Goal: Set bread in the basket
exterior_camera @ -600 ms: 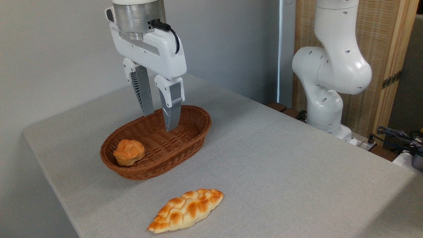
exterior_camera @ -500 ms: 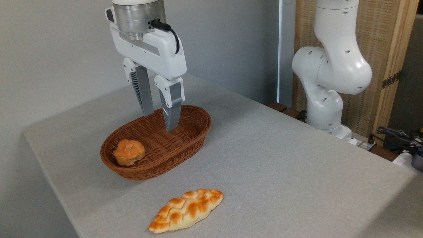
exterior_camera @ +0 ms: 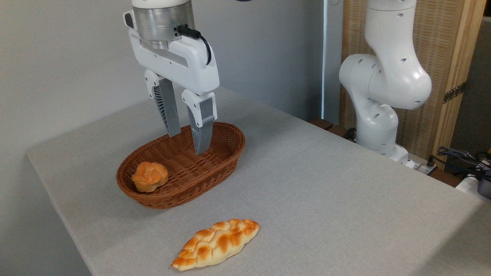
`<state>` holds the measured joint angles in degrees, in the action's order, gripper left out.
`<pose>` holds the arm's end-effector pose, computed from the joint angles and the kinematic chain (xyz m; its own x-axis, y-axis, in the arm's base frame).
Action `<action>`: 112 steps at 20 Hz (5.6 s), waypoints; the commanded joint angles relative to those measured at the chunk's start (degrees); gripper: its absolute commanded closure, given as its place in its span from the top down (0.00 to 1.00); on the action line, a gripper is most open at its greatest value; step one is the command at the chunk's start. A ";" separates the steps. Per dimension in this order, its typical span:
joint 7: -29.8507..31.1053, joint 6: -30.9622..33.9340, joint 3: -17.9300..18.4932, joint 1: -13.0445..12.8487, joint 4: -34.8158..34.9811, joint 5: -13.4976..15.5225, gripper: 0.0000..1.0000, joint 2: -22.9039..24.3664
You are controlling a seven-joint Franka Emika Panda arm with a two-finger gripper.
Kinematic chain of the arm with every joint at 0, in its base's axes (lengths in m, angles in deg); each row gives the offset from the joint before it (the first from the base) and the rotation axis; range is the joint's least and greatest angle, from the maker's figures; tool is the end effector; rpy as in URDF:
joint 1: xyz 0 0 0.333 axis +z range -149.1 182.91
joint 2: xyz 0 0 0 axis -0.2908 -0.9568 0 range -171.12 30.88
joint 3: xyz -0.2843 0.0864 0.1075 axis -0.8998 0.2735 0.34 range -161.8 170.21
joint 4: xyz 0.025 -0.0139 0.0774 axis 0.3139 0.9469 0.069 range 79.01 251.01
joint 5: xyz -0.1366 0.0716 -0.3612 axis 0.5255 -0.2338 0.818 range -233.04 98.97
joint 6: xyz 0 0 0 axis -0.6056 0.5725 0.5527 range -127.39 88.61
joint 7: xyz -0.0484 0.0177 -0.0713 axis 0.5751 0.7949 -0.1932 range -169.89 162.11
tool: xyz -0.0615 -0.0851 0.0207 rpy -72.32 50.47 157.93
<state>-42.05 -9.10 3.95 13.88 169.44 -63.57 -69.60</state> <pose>0.5602 -0.0379 0.6034 0.7516 -0.6553 0.0755 -0.6581 -0.7527 0.0173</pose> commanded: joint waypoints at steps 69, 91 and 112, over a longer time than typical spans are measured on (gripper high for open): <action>-8.60 6.45 2.19 -7.43 4.97 5.06 0.50 1.33; 2.13 -10.52 2.11 -17.37 19.92 5.06 1.00 1.94; -0.76 -0.34 10.10 -16.66 5.52 -0.82 1.00 2.30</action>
<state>-41.11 -14.34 11.76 -2.36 179.35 -61.53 -67.11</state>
